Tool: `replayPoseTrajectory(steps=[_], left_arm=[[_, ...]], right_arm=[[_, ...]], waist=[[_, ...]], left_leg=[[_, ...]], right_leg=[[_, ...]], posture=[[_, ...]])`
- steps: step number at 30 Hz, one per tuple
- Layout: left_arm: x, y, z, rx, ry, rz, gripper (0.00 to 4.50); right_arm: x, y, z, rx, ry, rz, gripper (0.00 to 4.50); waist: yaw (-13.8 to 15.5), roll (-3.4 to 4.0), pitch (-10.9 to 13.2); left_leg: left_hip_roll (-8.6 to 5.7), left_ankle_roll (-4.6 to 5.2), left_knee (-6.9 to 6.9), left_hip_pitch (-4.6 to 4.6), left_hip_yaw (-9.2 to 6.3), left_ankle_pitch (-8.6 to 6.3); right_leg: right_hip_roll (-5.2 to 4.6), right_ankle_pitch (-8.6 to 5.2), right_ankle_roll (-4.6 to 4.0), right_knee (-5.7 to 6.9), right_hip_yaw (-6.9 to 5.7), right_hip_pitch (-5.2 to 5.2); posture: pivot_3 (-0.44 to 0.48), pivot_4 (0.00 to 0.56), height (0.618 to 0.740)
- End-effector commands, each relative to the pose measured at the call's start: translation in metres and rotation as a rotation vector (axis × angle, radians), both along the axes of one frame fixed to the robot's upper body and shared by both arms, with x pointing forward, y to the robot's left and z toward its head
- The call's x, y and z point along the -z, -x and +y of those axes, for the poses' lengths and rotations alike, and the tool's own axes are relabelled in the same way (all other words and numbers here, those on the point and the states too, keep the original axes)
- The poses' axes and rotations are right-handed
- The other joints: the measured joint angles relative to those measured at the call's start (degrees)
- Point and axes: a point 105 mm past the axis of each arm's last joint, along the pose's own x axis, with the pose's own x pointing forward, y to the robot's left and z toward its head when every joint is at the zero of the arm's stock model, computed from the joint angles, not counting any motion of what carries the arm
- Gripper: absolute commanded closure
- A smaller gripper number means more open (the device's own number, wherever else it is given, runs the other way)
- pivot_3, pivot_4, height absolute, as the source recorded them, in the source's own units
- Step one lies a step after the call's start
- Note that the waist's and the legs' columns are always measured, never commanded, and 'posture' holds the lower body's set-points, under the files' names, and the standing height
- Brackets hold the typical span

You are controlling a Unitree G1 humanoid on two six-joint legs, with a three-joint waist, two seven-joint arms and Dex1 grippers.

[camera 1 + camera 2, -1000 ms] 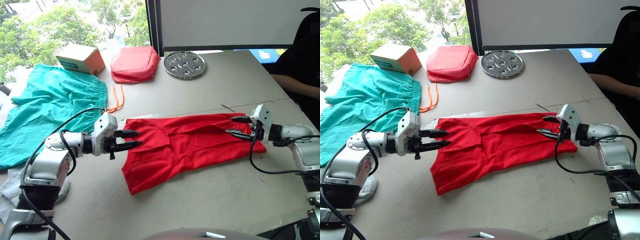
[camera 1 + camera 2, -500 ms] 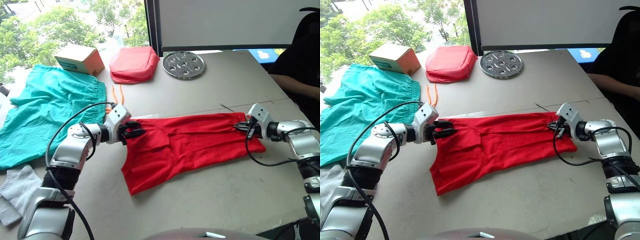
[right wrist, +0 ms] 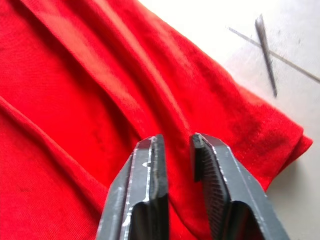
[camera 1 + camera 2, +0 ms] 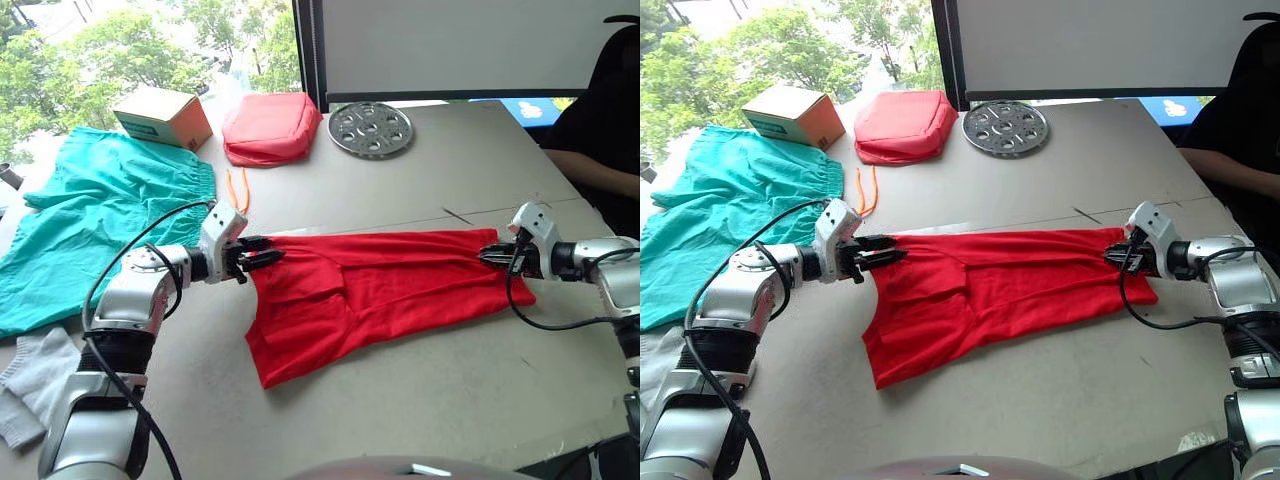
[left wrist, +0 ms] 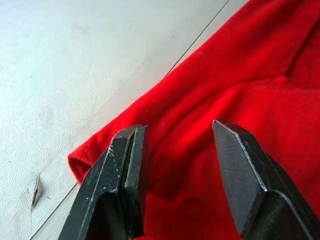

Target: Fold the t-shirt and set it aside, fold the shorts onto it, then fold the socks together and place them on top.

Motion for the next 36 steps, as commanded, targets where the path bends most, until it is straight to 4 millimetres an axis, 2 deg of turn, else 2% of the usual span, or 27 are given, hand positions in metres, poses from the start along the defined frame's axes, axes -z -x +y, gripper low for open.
replayPoseTrajectory(steps=[1,6,10,13,14,15,16,17,20,23,27,33,36], left_arm=[[-0.032,-0.002,-0.002,0.007,0.053,-0.066,2.25],[-0.021,-0.027,-0.010,-0.083,-0.072,-0.092,2.25],[-0.013,-0.036,-0.006,-0.059,-0.179,-0.079,2.25],[-0.012,-0.038,0.005,-0.039,-0.212,-0.036,2.25],[-0.011,-0.038,0.007,-0.019,-0.231,-0.023,2.25],[-0.012,-0.039,0.010,-0.016,-0.234,-0.021,1.85],[-0.014,-0.041,0.012,-0.023,-0.226,-0.018,1.75],[-0.016,-0.043,0.013,-0.026,-0.219,-0.012,1.45],[-0.024,-0.033,0.011,0.020,-0.146,0.010,0.06],[-0.027,-0.017,0.013,0.061,-0.100,0.038,0.06],[-0.020,0.004,0.031,0.065,-0.106,0.078,0.06],[-0.021,0.008,0.047,0.005,-0.135,0.076,0.06],[-0.019,0.006,0.046,-0.009,-0.151,0.069,0.06]], right_arm=[[-0.024,-0.004,0.002,0.006,-0.033,-0.104,2.75],[-0.012,-0.033,-0.001,0.131,0.029,-0.137,2.75],[-0.006,-0.045,-0.007,0.174,0.128,-0.152,2.75],[-0.009,-0.042,-0.006,0.151,0.096,-0.115,2.75],[-0.010,-0.041,-0.006,0.148,0.094,-0.111,2.49],[-0.011,-0.039,-0.006,0.136,0.097,-0.103,2.14],[-0.011,-0.037,-0.006,0.126,0.101,-0.097,1.86],[-0.010,-0.035,-0.007,0.123,0.104,-0.094,1.36],[-0.012,-0.032,-0.012,0.158,0.105,-0.107,0.00],[-0.012,-0.029,-0.016,0.188,0.101,-0.117,0.00],[-0.007,-0.033,-0.020,0.239,0.091,-0.113,0.00],[0.002,-0.040,-0.017,0.261,0.124,-0.115,0.00],[0.002,-0.043,-0.017,0.269,0.109,-0.117,0.00]], waist=[[0.03,-0.01,0.00],[0.11,-0.01,0.00],[-0.02,-0.02,-0.01],[-0.16,-0.02,0.02],[-0.24,-0.02,0.02],[-0.28,-0.02,0.02],[-0.25,-0.02,0.02],[-0.17,-0.01,0.02],[-0.21,-0.02,0.01],[-0.64,-0.02,0.02],[-1.41,0.00,0.03],[-1.21,-0.04,0.01],[-1.15,-0.02,0.01]], left_leg=[[0.00,0.00,0.00,0.02,0.00,0.00],[-0.26,-0.02,0.11,0.03,0.04,0.01],[-0.28,-0.07,0.08,-0.02,0.01,0.04],[-0.29,-0.26,0.06,-0.12,0.04,0.16],[-0.29,-0.25,0.05,-0.12,0.05,0.15],[-0.29,-0.16,0.05,-0.11,0.05,0.10],[-0.29,-0.07,0.05,-0.11,0.05,0.05],[-0.29,-0.05,0.05,-0.11,0.04,0.04],[-0.30,-0.01,0.06,-0.12,0.03,0.02],[-0.29,-0.01,0.06,-0.14,0.01,0.02],[-0.25,-0.01,0.05,-0.09,0.03,0.01],[-0.21,-0.01,0.05,-0.06,0.03,0.01],[-0.25,0.00,0.04,-0.07,0.01,0.01]], right_leg=[[0.01,0.00,0.00,0.00,-0.01,0.01],[0.00,-0.02,-0.03,0.05,0.01,0.03],[0.02,0.01,0.01,0.04,0.01,0.00],[0.03,0.02,0.02,0.05,0.01,-0.10],[0.03,0.02,0.02,0.05,0.02,-0.11],[0.03,0.01,0.02,0.05,0.02,-0.10],[0.03,0.01,0.02,0.05,0.02,-0.10],[0.03,0.01,0.02,0.06,0.02,-0.09],[0.02,0.01,0.03,0.04,0.03,-0.08],[0.03,0.01,0.03,0.05,0.03,-0.10],[0.01,0.01,0.02,0.08,0.06,-0.11],[0.01,-0.02,-0.03,0.09,0.06,-0.09],[-0.02,0.01,0.01,0.08,0.06,-0.10]], posture=[[0.000,0.150,0.740],[0.000,0.150,0.740],[0.000,0.150,0.740],[0.000,0.150,0.740],[0.000,0.150,0.740],[0.000,0.150,0.740],[0.000,0.150,0.740],[0.000,0.150,0.740],[0.000,0.150,0.740],[0.000,0.150,0.740],[0.000,0.150,0.740],[0.000,0.150,0.740],[0.000,0.150,0.740]])
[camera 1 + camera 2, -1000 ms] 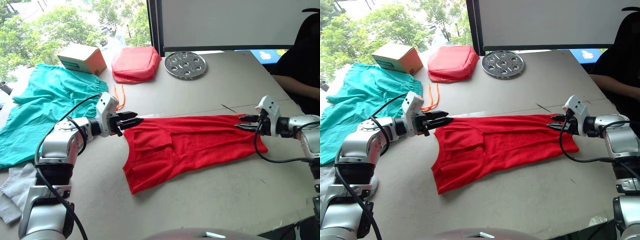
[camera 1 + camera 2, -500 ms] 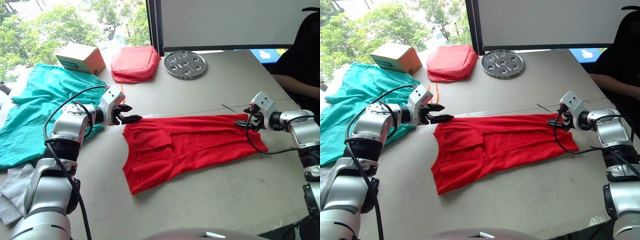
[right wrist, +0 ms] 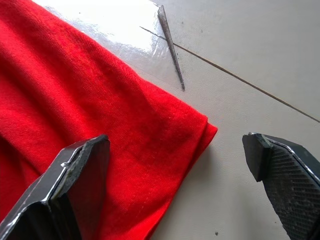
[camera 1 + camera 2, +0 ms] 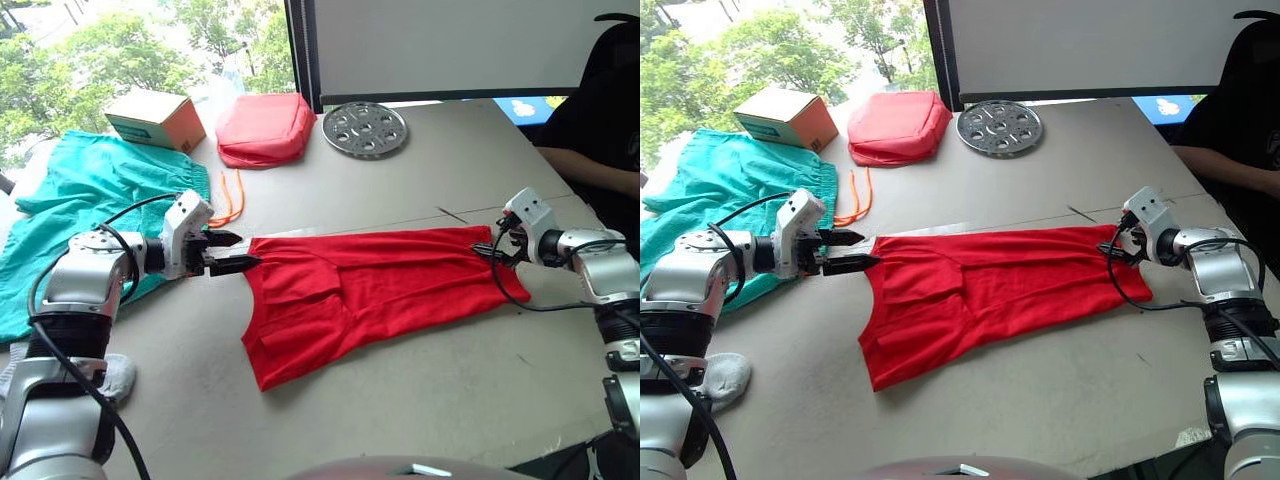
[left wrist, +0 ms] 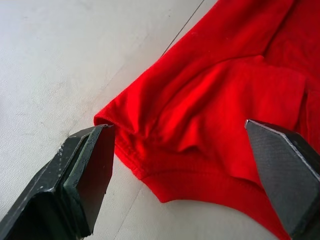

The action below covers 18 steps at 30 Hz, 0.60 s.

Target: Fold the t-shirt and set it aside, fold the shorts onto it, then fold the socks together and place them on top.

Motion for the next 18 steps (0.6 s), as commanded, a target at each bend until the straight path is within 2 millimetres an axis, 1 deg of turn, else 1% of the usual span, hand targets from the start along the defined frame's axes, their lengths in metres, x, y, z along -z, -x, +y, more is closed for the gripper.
replayPoseTrajectory(steps=[1,6,10,14,18], left_arm=[[-0.011,-0.005,-0.002,-0.007,-0.015,-0.066,0.06],[-0.004,-0.009,-0.012,0.011,-0.029,-0.071,0.06],[0.003,-0.026,-0.008,-0.023,-0.114,-0.124,0.06],[0.001,-0.043,-0.014,-0.036,-0.147,-0.156,0.06],[0.008,-0.053,-0.014,-0.018,-0.224,-0.161,0.06]], right_arm=[[-0.013,-0.008,-0.001,0.008,0.001,-0.052,0.00],[-0.008,-0.010,-0.001,0.003,0.024,-0.033,0.00],[-0.004,-0.012,0.000,-0.006,0.026,-0.016,0.00],[-0.001,-0.015,0.000,-0.004,0.026,-0.005,0.00],[0.000,-0.018,0.003,-0.007,0.028,0.003,0.00]], waist=[[-0.04,0.00,0.00],[-0.13,-0.01,-0.01],[-0.11,-0.02,-0.02],[-0.14,-0.10,-0.06],[-0.27,-0.11,-0.07]], left_leg=[[-0.01,0.00,0.00,0.00,0.01,0.00],[-0.03,0.00,0.00,0.00,0.02,0.00],[-0.05,-0.01,0.00,0.03,0.02,0.00],[-0.05,-0.01,0.01,0.06,0.03,0.01],[-0.05,-0.01,0.02,0.08,0.05,0.01]], right_leg=[[0.00,0.00,0.00,0.00,0.00,0.00],[0.00,0.00,0.00,0.00,0.01,0.01],[0.01,0.01,0.01,-0.01,0.01,0.04],[0.03,0.01,0.01,0.00,0.01,0.07],[0.04,0.02,0.02,0.01,0.02,0.08]], posture=[[0.000,0.150,0.740],[0.000,0.150,0.740],[0.000,0.150,0.740],[0.000,0.150,0.740],[0.000,0.150,0.740]])
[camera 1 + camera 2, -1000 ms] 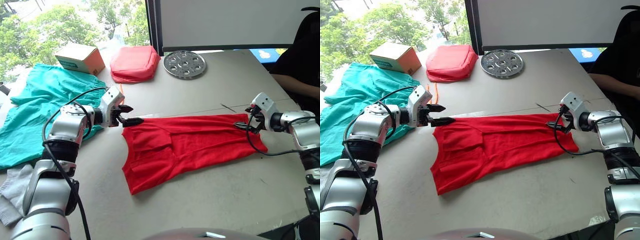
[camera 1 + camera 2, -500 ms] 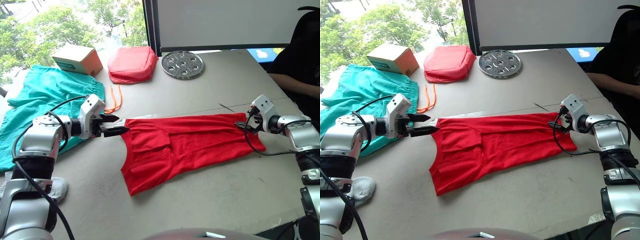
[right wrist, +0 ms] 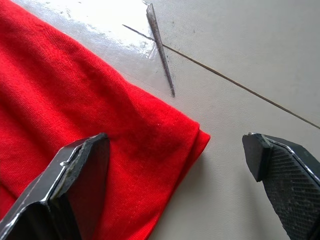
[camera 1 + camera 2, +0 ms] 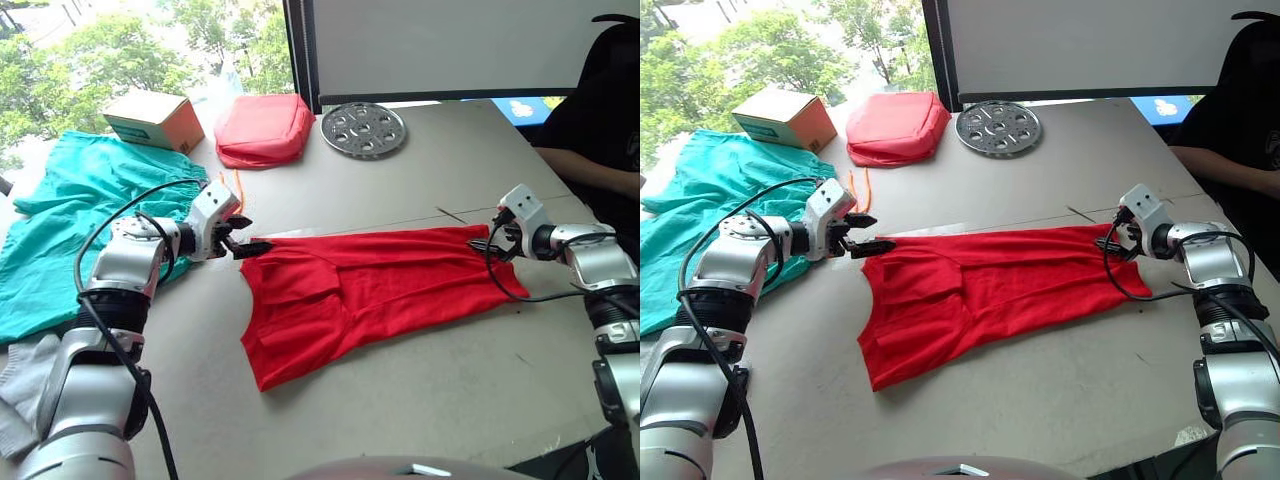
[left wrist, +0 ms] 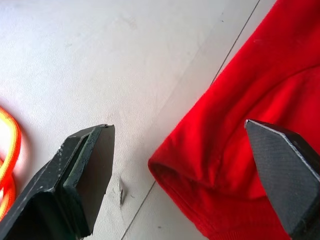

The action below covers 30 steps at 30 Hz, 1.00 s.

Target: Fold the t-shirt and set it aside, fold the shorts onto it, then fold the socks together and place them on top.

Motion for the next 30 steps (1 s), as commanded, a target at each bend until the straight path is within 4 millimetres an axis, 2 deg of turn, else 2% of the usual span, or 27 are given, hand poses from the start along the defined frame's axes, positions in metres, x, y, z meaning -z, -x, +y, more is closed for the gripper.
replayPoseTrajectory(steps=[1,7,10,13,17,20,24,25,27,28,29,30], left_arm=[[-0.001,-0.007,0.001,0.021,-0.062,-0.020,0.06],[0.013,-0.004,0.002,0.065,-0.088,0.044,0.06],[0.002,-0.002,0.000,0.053,0.036,0.059,0.06],[-0.002,0.001,0.004,0.044,0.045,0.052,0.06],[0.011,0.006,0.007,0.045,-0.009,0.079,0.06],[0.022,0.006,0.005,0.052,-0.057,0.099,0.00],[0.035,0.003,0.004,0.066,-0.114,0.124,0.00],[0.038,0.003,0.005,0.071,-0.130,0.139,0.51],[0.041,0.006,0.008,0.080,-0.132,0.174,1.25],[0.040,0.008,0.010,0.081,-0.118,0.190,1.42],[0.039,0.010,0.010,0.081,-0.107,0.200,1.92],[0.038,0.014,0.012,0.079,-0.089,0.218,2.24]], right_arm=[[0.000,-0.003,0.003,-0.009,0.015,0.000,0.00],[0.002,-0.006,0.007,-0.018,0.018,0.005,0.00],[0.002,-0.007,0.009,-0.020,0.022,-0.001,0.00],[0.002,-0.007,0.010,-0.023,0.016,-0.001,0.00],[0.005,-0.008,0.013,-0.034,0.008,0.013,0.00],[0.007,-0.008,0.016,-0.045,0.005,0.024,0.77],[0.010,-0.007,0.019,-0.061,0.013,0.051,2.54],[0.011,-0.007,0.019,-0.065,0.015,0.055,3.08],[0.010,-0.008,0.020,-0.070,0.020,0.056,4.09],[0.009,-0.008,0.020,-0.072,0.022,0.053,4.31],[0.008,-0.008,0.020,-0.073,0.024,0.052,4.50],[0.007,-0.009,0.019,-0.073,0.030,0.041,4.50]], waist=[[-0.05,-0.01,0.00],[-0.13,-0.05,-0.04],[-0.26,-0.08,-0.07],[-0.33,-0.09,-0.07],[-0.43,-0.11,-0.09],[-0.43,-0.12,-0.12],[-0.30,-0.10,-0.16],[-0.15,-0.12,-0.18],[-0.16,-0.12,-0.19],[-0.19,-0.11,-0.22],[-0.23,-0.11,-0.22],[-0.24,-0.11,-0.22]], left_leg=[[0.00,0.00,0.00,0.01,0.01,0.00],[0.02,0.01,0.00,0.03,0.02,-0.01],[0.03,0.01,0.00,0.08,0.05,-0.01],[0.04,0.02,0.00,0.07,0.04,-0.01],[0.05,0.01,0.00,0.08,0.03,-0.01],[0.05,0.01,0.00,0.11,0.04,-0.01],[0.03,0.01,0.02,0.19,0.07,-0.01],[0.02,0.01,0.07,0.20,0.07,-0.01],[0.01,0.01,0.19,0.21,0.06,-0.01],[0.01,0.01,0.21,0.21,0.07,-0.01],[0.01,0.02,0.21,0.23,0.09,-0.01],[0.00,0.02,0.21,0.23,0.09,-0.01]], right_leg=[[0.00,0.00,0.00,0.01,0.00,0.00],[0.01,0.00,0.00,0.04,0.00,0.00],[0.01,0.00,0.00,0.07,0.04,0.01],[0.01,0.00,0.01,0.10,0.04,0.00],[0.02,0.00,0.01,0.12,0.04,-0.01],[0.01,0.00,0.01,0.12,0.04,0.00],[0.00,0.00,0.00,0.21,0.08,0.04],[0.00,0.00,0.00,0.29,0.09,0.04],[0.00,-0.01,-0.01,0.49,0.09,0.03],[0.00,-0.01,-0.01,0.51,0.11,0.03],[0.00,-0.01,-0.01,0.53,0.14,0.03],[0.00,-0.01,0.00,0.54,0.14,0.03]], posture=[[0.000,0.150,0.740],[0.000,0.150,0.740],[0.000,0.150,0.740],[0.000,0.150,0.740],[0.000,0.150,0.740],[0.000,0.150,0.740],[0.000,0.150,0.740],[0.000,0.150,0.740],[0.000,0.150,0.740],[0.000,0.150,0.740],[0.000,0.150,0.740],[0.000,0.150,0.740]])
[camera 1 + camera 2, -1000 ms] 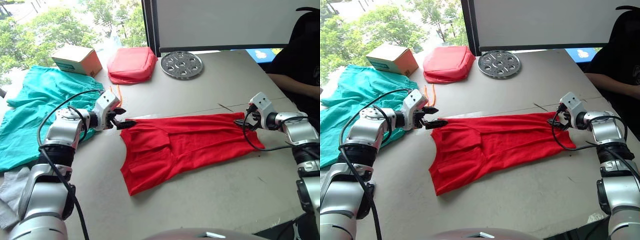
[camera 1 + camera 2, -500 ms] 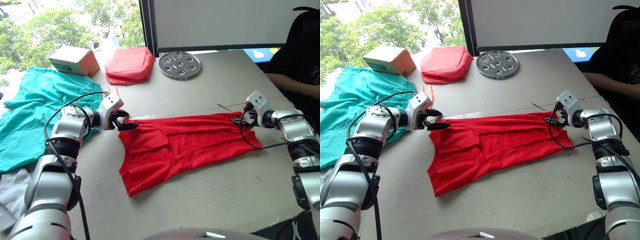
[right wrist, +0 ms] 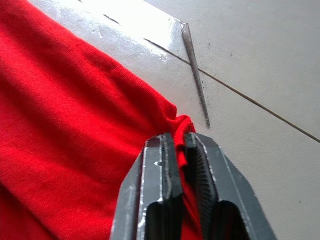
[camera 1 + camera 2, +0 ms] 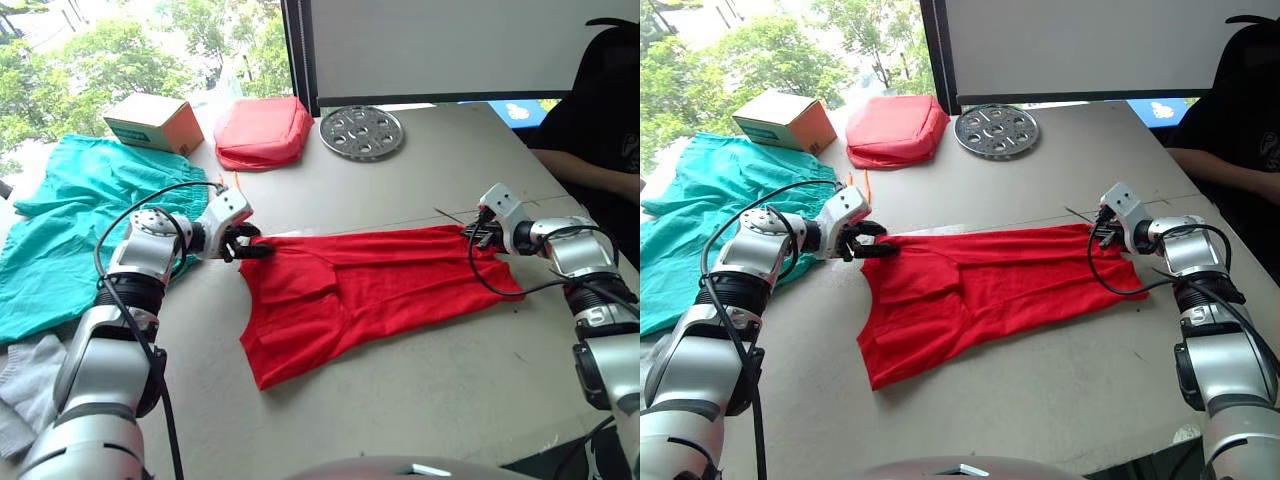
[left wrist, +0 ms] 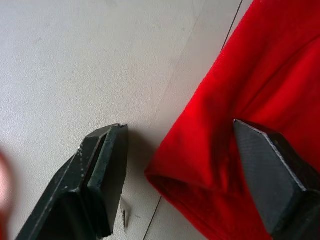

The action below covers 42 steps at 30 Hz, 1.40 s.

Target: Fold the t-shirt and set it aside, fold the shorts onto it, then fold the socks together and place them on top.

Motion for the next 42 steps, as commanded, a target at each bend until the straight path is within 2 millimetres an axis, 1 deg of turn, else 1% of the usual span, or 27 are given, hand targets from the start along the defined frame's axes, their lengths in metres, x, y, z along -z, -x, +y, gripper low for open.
replayPoseTrajectory(steps=[1,2,3,4,5,6,9,12,19,21,23,24,27,29,31,33,35,36,37,38,39,40,41,42], left_arm=[[0.018,0.021,0.010,-0.007,0.020,0.146,2.62],[0.017,0.026,0.012,-0.009,0.032,0.160,3.05],[0.016,0.032,0.014,-0.015,0.044,0.173,3.59],[0.015,0.036,0.015,-0.019,0.050,0.179,4.01],[0.014,0.045,0.016,-0.030,0.068,0.185,4.39],[0.014,0.054,0.017,-0.042,0.081,0.192,4.46],[0.014,0.078,0.015,-0.066,0.093,0.202,4.46],[0.010,0.107,0.009,-0.130,0.142,0.202,4.46],[0.005,0.142,0.009,-0.285,0.192,0.178,4.46],[0.006,0.151,0.009,-0.326,0.201,0.181,4.46],[0.009,0.165,0.006,-0.357,0.217,0.203,4.46],[0.011,0.172,0.004,-0.369,0.223,0.217,4.46],[0.018,0.190,0.003,-0.413,0.230,0.245,4.46],[0.022,0.196,0.004,-0.447,0.228,0.242,4.46],[0.024,0.197,0.003,-0.467,0.230,0.215,4.46],[0.023,0.191,0.003,-0.491,0.255,0.158,4.46],[0.023,0.182,0.010,-0.526,0.240,0.073,4.46],[0.022,0.179,0.012,-0.533,0.247,0.055,4.49],[0.019,0.177,0.011,-0.530,0.292,0.037,4.11],[0.014,0.173,0.011,-0.528,0.334,0.012,3.68],[0.010,0.170,0.012,-0.526,0.363,-0.009,3.35],[0.005,0.166,0.015,-0.521,0.380,-0.036,2.81],[-0.001,0.162,0.020,-0.504,0.389,-0.059,2.43],[-0.006,0.159,0.023,-0.489,0.395,-0.072,1.83]], right_arm=[[-0.001,-0.001,-0.005,0.008,0.036,-0.005,4.50],[-0.003,-0.002,-0.005,0.003,0.048,-0.015,4.50],[-0.005,-0.004,-0.004,-0.003,0.058,-0.028,4.50],[-0.006,-0.005,-0.003,-0.008,0.064,-0.036,4.50],[-0.009,-0.008,0.002,-0.018,0.068,-0.055,4.50],[-0.012,-0.011,0.007,-0.026,0.069,-0.070,4.50],[-0.016,-0.018,0.019,-0.051,0.077,-0.097,4.50],[-0.022,-0.027,0.042,-0.108,0.090,-0.136,4.50],[-0.036,-0.042,0.087,-0.203,0.121,-0.223,4.50],[-0.042,-0.044,0.103,-0.230,0.111,-0.255,4.50],[-0.049,-0.046,0.120,-0.263,0.095,-0.290,4.50],[-0.052,-0.046,0.128,-0.275,0.092,-0.302,4.50],[-0.057,-0.046,0.149,-0.319,0.096,-0.342,4.50],[-0.059,-0.045,0.162,-0.338,0.087,-0.361,4.50],[-0.059,-0.043,0.174,-0.359,0.083,-0.375,4.50],[-0.059,-0.042,0.181,-0.359,0.067,-0.380,4.50],[-0.054,-0.038,0.185,-0.378,0.023,-0.327,4.50],[-0.054,-0.039,0.183,-0.369,0.015,-0.317,4.16],[-0.053,-0.039,0.180,-0.367,0.009,-0.309,3.78],[-0.054,-0.040,0.176,-0.355,0.002,-0.314,3.58],[-0.057,-0.042,0.171,-0.330,-0.005,-0.332,3.13],[-0.060,-0.044,0.162,-0.313,0.003,-0.355,2.60],[-0.063,-0.047,0.150,-0.280,-0.010,-0.377,2.20],[-0.066,-0.048,0.141,-0.259,-0.018,-0.392,1.64]], waist=[[-0.13,0.01,0.00],[-0.29,0.03,0.00],[-0.51,0.06,-0.02],[-0.81,0.09,-0.01],[-1.23,0.09,-0.01],[-1.29,0.10,0.00],[-1.70,0.14,0.02],[-2.08,0.13,0.02],[-2.07,0.16,0.08],[-2.01,0.23,0.12],[-2.05,0.30,0.18],[-2.13,0.30,0.19],[-2.31,0.35,0.22],[-2.31,0.35,0.22],[-2.28,0.36,0.22],[-2.28,0.39,0.23],[-2.10,0.40,0.23],[-1.95,0.40,0.23],[-1.79,0.40,0.23],[-1.64,0.44,0.25],[-1.47,0.45,0.26],[-1.45,0.43,0.25],[-1.29,0.44,0.25],[-1.10,0.43,0.25]], left_leg=[[0.00,0.00,0.00,-0.01,0.00,0.00],[0.00,0.00,-0.01,-0.02,-0.01,0.00],[0.01,0.01,-0.02,-0.02,0.00,-0.01],[0.01,0.01,-0.05,-0.03,0.00,-0.01],[0.03,0.02,-0.07,-0.08,0.00,-0.01],[0.05,0.03,-0.08,-0.08,0.02,-0.02],[0.32,0.04,-0.15,-0.04,0.23,-0.03],[0.41,0.05,-0.19,0.03,0.39,-0.04],[0.43,-0.03,-0.71,0.20,0.52,-0.01],[0.43,-0.07,-0.76,0.17,0.49,-0.01],[0.43,-0.10,-0.79,0.16,0.49,-0.01],[0.43,-0.13,-0.81,0.16,0.49,0.01],[0.42,-0.19,-0.83,0.14,0.47,0.02],[0.41,-0.22,-0.84,0.14,0.41,0.03],[0.39,-0.25,-0.85,0.14,0.33,0.05],[0.39,-0.26,-0.88,0.15,0.33,0.05],[0.36,-0.29,-0.91,0.14,0.31,0.07],[0.35,-0.30,-0.91,0.12,0.25,0.08],[0.34,-0.38,-0.91,0.07,0.16,0.12],[0.34,-0.43,-0.91,0.01,0.07,0.16],[0.34,-0.50,-0.93,-0.06,-0.03,0.20],[0.34,-0.53,-0.93,-0.15,-0.12,0.22],[0.34,-0.53,-0.93,-0.15,-0.13,0.22],[0.33,-0.53,-0.93,-0.19,-0.17,0.22]], right_leg=[[0.00,0.00,0.00,0.01,0.00,-0.01],[0.00,0.00,0.00,0.04,0.00,-0.03],[0.00,-0.01,0.01,0.15,0.01,-0.04],[0.00,-0.01,0.01,0.20,0.01,-0.06],[0.00,-0.01,0.01,0.22,0.02,-0.09],[-0.01,-0.01,0.01,0.20,0.04,-0.11],[-0.02,0.00,0.02,0.18,0.21,-0.18],[0.00,0.00,0.01,-0.01,0.31,-0.26],[-0.05,0.00,-0.04,-0.06,0.47,-0.37],[-0.10,-0.04,-0.12,-0.11,0.45,-0.39],[-0.22,-0.08,-0.21,-0.14,0.46,-0.40],[-0.41,-0.09,-0.23,-0.15,0.48,-0.42],[-0.51,-0.08,-0.33,-0.16,0.53,-0.44],[-0.52,-0.08,-0.35,-0.16,0.52,-0.45],[-0.54,-0.08,-0.36,-0.18,0.45,-0.46],[-0.54,-0.08,-0.37,-0.20,0.45,-0.46],[-0.57,-0.07,-0.37,-0.22,0.38,-0.45],[-0.58,-0.07,-0.38,-0.24,0.32,-0.45],[-0.60,-0.07,-0.39,-0.26,0.24,-0.45],[-0.59,-0.01,-0.48,-0.34,0.14,-0.45],[-0.56,0.06,-0.59,-0.46,0.03,-0.45],[-0.55,0.08,-0.61,-0.53,-0.17,-0.45],[-0.55,0.08,-0.62,-0.53,-0.23,-0.45],[-0.55,0.08,-0.62,-0.56,-0.31,-0.44]], posture=[[0.000,0.150,0.740],[0.000,0.150,0.740],[0.000,0.150,0.740],[0.000,0.150,0.740],[0.000,0.150,0.740],[0.000,0.150,0.740],[0.000,0.150,0.740],[0.000,0.150,0.740],[0.000,0.150,0.740],[0.000,0.150,0.740],[0.000,0.150,0.740],[0.000,0.150,0.740],[0.000,0.150,0.740],[0.000,0.150,0.740],[0.000,0.150,0.740],[0.000,0.150,0.740],[0.000,0.150,0.740],[0.000,0.150,0.740],[0.000,0.150,0.740],[0.000,0.150,0.740],[0.000,0.150,0.740],[0.000,0.150,0.740],[0.000,0.150,0.740],[0.000,0.150,0.740]])
